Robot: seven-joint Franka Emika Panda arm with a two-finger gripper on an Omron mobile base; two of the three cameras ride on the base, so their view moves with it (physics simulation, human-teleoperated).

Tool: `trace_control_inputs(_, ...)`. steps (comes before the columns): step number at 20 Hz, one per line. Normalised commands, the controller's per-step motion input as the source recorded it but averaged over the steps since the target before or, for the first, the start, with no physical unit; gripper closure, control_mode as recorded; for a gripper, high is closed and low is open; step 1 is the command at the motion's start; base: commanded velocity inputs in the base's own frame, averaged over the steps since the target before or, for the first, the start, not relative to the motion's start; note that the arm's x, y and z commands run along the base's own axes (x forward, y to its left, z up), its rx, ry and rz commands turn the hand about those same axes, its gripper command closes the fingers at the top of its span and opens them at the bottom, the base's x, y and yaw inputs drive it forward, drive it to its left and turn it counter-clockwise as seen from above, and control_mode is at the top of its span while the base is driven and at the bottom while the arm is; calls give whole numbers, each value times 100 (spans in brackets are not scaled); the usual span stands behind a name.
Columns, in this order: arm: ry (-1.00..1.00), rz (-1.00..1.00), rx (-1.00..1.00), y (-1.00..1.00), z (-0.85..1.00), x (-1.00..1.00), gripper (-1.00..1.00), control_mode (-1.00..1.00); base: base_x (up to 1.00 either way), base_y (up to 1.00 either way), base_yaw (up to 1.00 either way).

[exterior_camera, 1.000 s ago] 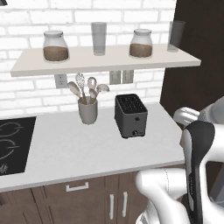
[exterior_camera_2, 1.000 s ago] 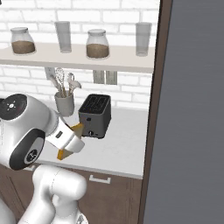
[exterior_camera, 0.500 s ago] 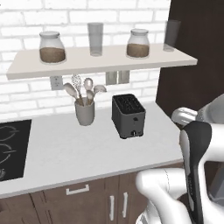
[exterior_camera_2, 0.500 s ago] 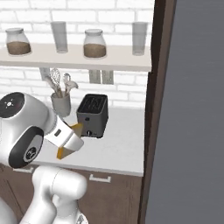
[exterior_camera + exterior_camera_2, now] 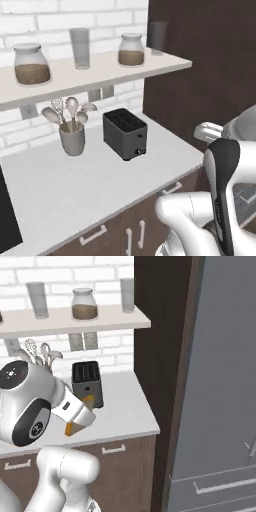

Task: Start the toaster. Once the lever pops up, take the bread to the plate on the dining counter.

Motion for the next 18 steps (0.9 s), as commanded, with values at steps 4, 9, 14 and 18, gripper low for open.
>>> trace_control_inputs(4,0,0,0,0,0,0,100,100,-27,22,-85)
trace_control_inputs(9,0,0,0,0,0,0,100,100,-22,0,-90)
trace_control_inputs(14,0,0,0,0,0,0,100,100,-13,0,-85)
trace_control_inputs(18,0,0,0,0,0,0,100,100,-3,-16,-78)
